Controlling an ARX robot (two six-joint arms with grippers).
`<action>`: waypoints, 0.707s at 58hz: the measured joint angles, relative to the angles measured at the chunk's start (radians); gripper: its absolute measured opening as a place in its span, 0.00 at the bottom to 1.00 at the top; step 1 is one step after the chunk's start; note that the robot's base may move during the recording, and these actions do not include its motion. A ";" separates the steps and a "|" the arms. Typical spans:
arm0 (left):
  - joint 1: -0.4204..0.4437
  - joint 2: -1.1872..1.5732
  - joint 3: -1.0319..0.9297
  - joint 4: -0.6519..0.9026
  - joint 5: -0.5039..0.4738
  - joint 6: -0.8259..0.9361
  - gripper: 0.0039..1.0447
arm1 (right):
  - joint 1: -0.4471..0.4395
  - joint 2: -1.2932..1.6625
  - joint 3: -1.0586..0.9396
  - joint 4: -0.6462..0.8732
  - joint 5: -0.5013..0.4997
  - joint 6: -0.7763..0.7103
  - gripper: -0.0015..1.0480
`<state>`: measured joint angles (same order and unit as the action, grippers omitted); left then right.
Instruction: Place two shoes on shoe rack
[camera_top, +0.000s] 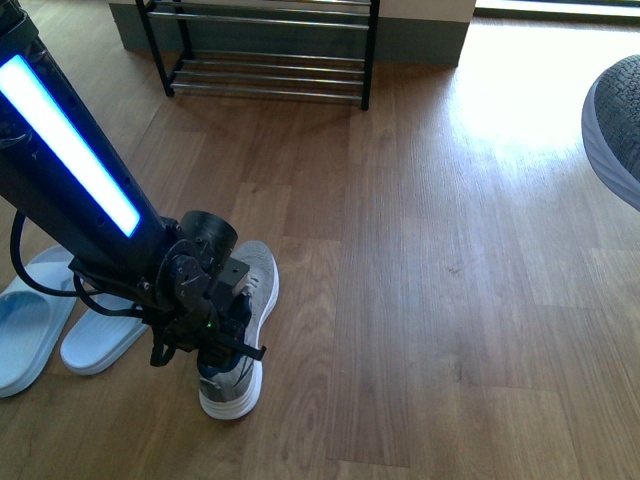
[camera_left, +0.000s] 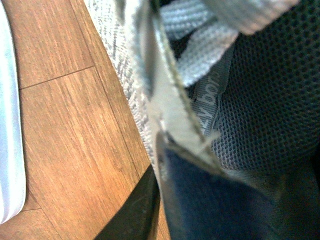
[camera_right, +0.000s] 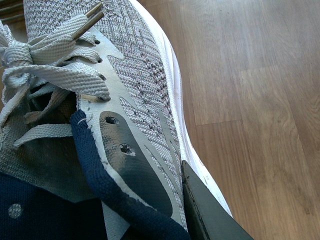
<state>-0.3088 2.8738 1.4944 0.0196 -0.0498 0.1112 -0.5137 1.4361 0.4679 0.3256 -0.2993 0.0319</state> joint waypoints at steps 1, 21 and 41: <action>0.000 0.000 0.000 0.001 -0.003 0.000 0.16 | 0.000 0.000 0.000 0.000 0.000 0.000 0.01; 0.009 -0.138 -0.166 0.084 -0.016 0.037 0.01 | 0.000 0.000 0.000 0.000 0.000 0.000 0.01; 0.093 -0.567 -0.533 0.323 0.002 -0.003 0.01 | 0.000 0.000 0.000 0.000 0.000 0.000 0.01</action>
<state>-0.2153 2.3066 0.9615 0.3431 -0.0483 0.1078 -0.5137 1.4361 0.4679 0.3256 -0.2993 0.0319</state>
